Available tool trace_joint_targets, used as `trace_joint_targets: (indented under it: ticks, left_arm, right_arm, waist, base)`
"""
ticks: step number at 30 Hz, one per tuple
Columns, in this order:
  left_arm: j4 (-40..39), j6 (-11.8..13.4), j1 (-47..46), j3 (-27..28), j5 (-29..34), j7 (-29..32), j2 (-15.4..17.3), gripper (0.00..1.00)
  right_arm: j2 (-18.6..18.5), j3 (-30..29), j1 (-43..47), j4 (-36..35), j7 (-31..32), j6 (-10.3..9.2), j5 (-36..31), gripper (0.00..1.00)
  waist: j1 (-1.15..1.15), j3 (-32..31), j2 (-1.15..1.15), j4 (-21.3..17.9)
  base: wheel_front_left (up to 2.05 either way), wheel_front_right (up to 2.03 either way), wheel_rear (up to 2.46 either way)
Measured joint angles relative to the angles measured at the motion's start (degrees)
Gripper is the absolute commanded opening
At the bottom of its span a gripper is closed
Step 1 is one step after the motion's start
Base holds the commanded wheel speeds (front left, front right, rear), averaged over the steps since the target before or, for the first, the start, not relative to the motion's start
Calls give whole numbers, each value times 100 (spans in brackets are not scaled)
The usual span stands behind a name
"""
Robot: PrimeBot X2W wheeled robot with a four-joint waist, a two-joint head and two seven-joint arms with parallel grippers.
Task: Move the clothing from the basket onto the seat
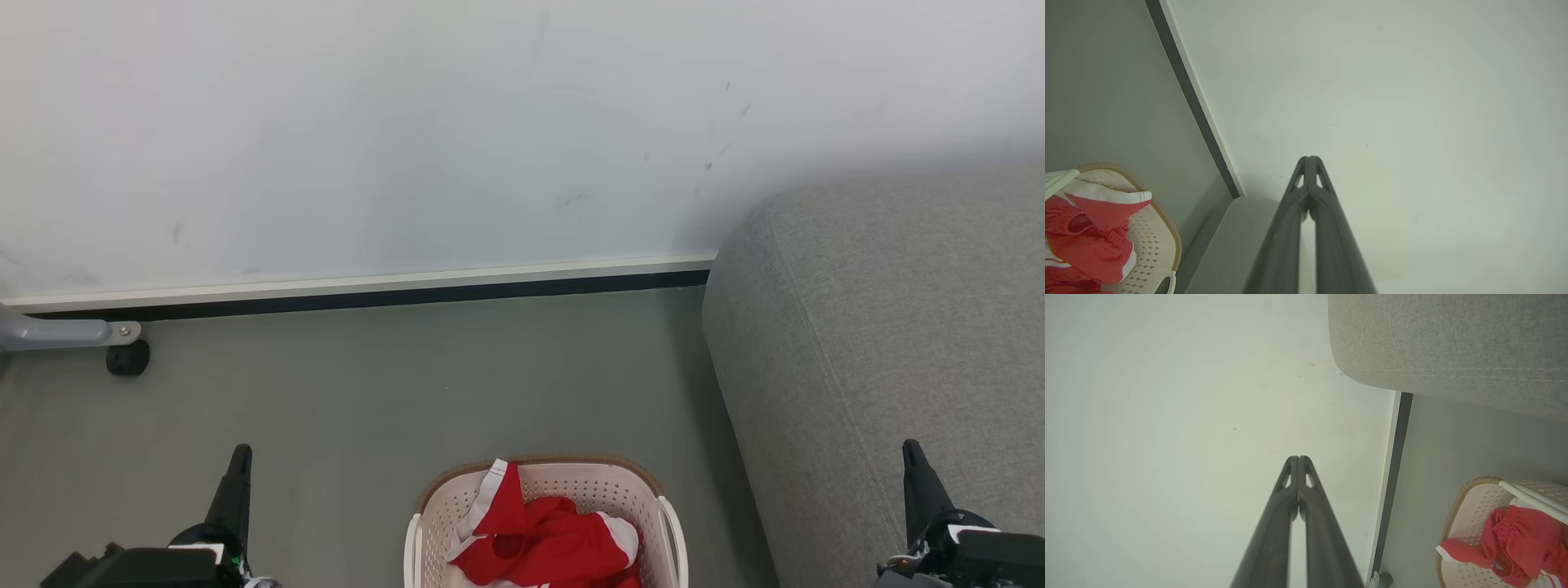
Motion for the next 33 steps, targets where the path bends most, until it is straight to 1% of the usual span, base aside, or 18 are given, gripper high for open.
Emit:
trace_joint_targets:
  ticks: [33]
  left_arm:
    - [0, 0, 0, 0, 0, 0, 0, 0]
  right_arm:
    - [0, 0, 0, 0, 0, 0, 0, 0]
  waist:
    - [0, 0, 0, 0]
  base:
    - [0, 0, 0]
